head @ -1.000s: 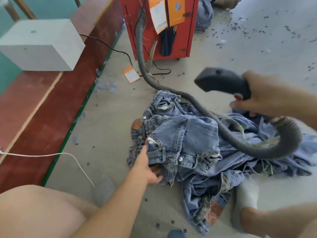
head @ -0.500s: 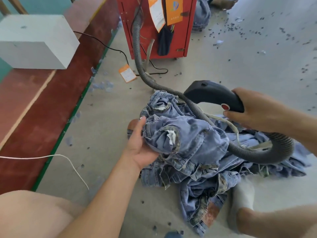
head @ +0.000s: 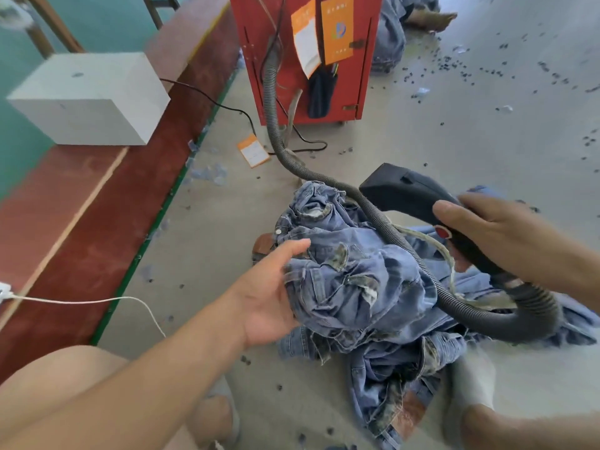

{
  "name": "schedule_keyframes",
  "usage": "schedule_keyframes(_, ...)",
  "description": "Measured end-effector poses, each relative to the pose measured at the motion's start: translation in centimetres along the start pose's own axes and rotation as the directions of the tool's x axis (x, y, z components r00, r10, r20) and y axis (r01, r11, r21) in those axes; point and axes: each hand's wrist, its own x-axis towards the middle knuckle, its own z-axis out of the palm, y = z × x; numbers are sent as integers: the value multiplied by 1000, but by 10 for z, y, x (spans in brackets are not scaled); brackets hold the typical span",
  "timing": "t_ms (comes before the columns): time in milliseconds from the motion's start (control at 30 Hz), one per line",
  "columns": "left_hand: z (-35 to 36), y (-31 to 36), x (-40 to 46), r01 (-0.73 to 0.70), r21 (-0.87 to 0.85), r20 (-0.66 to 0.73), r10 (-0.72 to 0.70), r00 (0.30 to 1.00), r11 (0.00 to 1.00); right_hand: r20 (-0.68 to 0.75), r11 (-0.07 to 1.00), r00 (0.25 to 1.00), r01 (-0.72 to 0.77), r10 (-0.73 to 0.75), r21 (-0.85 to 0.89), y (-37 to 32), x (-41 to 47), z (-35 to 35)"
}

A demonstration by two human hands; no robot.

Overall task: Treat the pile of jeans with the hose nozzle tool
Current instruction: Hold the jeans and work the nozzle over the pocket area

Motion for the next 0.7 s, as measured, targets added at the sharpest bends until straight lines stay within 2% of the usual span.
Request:
schedule_keyframes(100, 7, -14, 12, -71, 38, -41, 72, 997, 997, 36, 992, 998, -47, 43, 120, -2, -5, 6)
schedule_keyframes(233, 6, -9, 24, -182, -21, 25, 183, 983, 983, 9, 1000, 1000, -27, 27, 4, -8, -7, 0)
schedule_keyframes(333, 1, 0, 26, -225, -33, 59, 227, 972, 974, 41, 998, 999, -19, 21, -54, -10, -7, -12)
schedule_keyframes(433, 0, 8, 28, -211, -18, 93, 212, 973, 977, 121, 998, 992, -23, 29, -54, -13, -13, -24)
schedule_keyframes(567, -1, 9, 31, -167, -12, 128, 167, 978, 986, 299, 996, 952, -47, 70, -81, -28, -16, -18)
schedule_keyframes(633, 1, 5, 33, -158, 17, 136, 154, 979, 987, 316, 986, 948, 11, 43, -169, -38, -13, -3)
schedule_keyframes(700, -1, 5, 36, -145, -3, 104, 145, 984, 989, 243, 961, 970, 81, -15, -264, -45, -9, 13)
